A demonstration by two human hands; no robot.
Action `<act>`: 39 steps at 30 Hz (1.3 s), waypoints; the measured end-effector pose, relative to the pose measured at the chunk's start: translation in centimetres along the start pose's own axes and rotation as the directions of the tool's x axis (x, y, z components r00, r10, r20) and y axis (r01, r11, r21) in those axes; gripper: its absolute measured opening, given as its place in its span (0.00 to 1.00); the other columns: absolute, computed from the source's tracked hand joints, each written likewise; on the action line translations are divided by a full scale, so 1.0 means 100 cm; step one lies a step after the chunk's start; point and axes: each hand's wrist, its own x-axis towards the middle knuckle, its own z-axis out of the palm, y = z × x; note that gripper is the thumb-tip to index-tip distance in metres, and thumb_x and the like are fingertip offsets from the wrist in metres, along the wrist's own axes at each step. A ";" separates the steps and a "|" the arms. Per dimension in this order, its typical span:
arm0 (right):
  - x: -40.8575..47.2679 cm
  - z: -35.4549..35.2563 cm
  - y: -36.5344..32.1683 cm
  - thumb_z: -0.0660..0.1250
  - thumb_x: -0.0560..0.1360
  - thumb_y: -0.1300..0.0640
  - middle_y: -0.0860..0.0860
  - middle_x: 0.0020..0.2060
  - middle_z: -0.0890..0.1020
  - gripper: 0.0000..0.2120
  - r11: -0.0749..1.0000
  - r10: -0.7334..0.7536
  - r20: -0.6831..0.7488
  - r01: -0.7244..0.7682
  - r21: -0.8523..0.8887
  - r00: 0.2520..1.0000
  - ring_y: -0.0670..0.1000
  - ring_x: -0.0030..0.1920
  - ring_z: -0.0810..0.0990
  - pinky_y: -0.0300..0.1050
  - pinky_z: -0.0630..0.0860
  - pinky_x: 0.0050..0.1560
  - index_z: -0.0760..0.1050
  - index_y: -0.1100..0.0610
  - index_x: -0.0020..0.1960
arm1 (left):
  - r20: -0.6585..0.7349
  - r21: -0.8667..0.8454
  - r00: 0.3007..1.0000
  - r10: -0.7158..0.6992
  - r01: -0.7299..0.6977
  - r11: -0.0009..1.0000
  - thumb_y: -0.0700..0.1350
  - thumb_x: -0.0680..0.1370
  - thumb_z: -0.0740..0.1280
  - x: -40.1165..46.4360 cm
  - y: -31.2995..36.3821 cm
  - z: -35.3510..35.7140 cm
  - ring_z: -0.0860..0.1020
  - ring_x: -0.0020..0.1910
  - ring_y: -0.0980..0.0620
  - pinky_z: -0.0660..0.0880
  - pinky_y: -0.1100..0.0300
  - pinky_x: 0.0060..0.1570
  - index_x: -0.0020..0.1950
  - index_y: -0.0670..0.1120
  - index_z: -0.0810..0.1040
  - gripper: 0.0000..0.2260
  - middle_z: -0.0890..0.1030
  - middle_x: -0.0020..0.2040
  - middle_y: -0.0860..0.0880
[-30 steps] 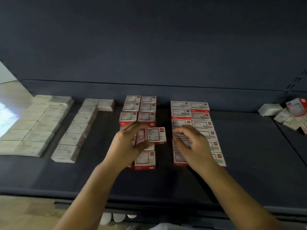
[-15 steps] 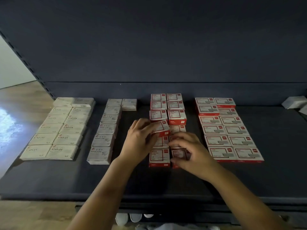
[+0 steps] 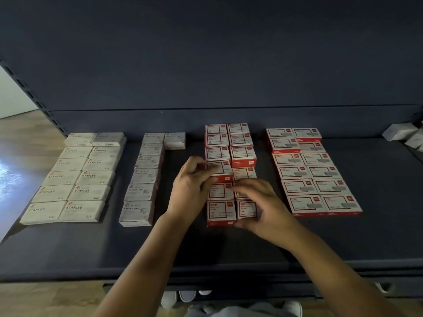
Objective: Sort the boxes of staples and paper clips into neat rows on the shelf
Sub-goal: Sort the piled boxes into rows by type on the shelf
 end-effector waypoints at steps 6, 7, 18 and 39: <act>-0.004 0.002 0.012 0.75 0.62 0.46 0.43 0.62 0.69 0.34 0.993 -0.114 -0.075 0.112 -0.022 0.991 0.46 0.66 0.62 0.59 0.66 0.65 0.69 0.48 0.65 | -0.033 0.137 0.999 -0.035 0.039 0.990 0.44 0.71 0.66 -0.001 0.011 0.001 0.74 0.52 0.45 0.74 0.45 0.53 0.52 0.44 0.82 0.12 0.77 0.52 0.46; -0.004 0.002 0.014 0.71 0.63 0.42 0.44 0.63 0.70 0.32 0.992 -0.129 -0.089 0.128 -0.021 0.988 0.47 0.67 0.63 0.59 0.66 0.64 0.67 0.46 0.65 | -0.037 0.163 0.999 -0.031 0.037 0.986 0.47 0.72 0.64 -0.002 0.015 0.001 0.73 0.53 0.44 0.72 0.45 0.54 0.51 0.45 0.82 0.13 0.78 0.52 0.46; -0.019 -0.042 0.049 0.63 0.72 0.52 0.53 0.55 0.78 0.17 0.976 -0.214 -0.220 0.218 -0.006 0.952 0.48 0.60 0.71 0.39 0.66 0.62 0.77 0.59 0.58 | -0.020 0.182 0.982 0.186 -0.179 0.967 0.43 0.73 0.62 0.009 0.076 0.040 0.74 0.53 0.43 0.72 0.47 0.53 0.50 0.43 0.82 0.11 0.78 0.51 0.44; -0.120 -0.250 0.228 0.63 0.70 0.55 0.56 0.52 0.79 0.15 0.979 -0.045 -0.375 -0.033 -0.200 0.926 0.49 0.54 0.72 0.31 0.64 0.58 0.80 0.61 0.53 | 0.120 0.133 0.967 0.226 -0.242 0.961 0.44 0.74 0.60 0.057 0.249 0.233 0.73 0.54 0.44 0.74 0.46 0.53 0.60 0.43 0.77 0.16 0.77 0.56 0.43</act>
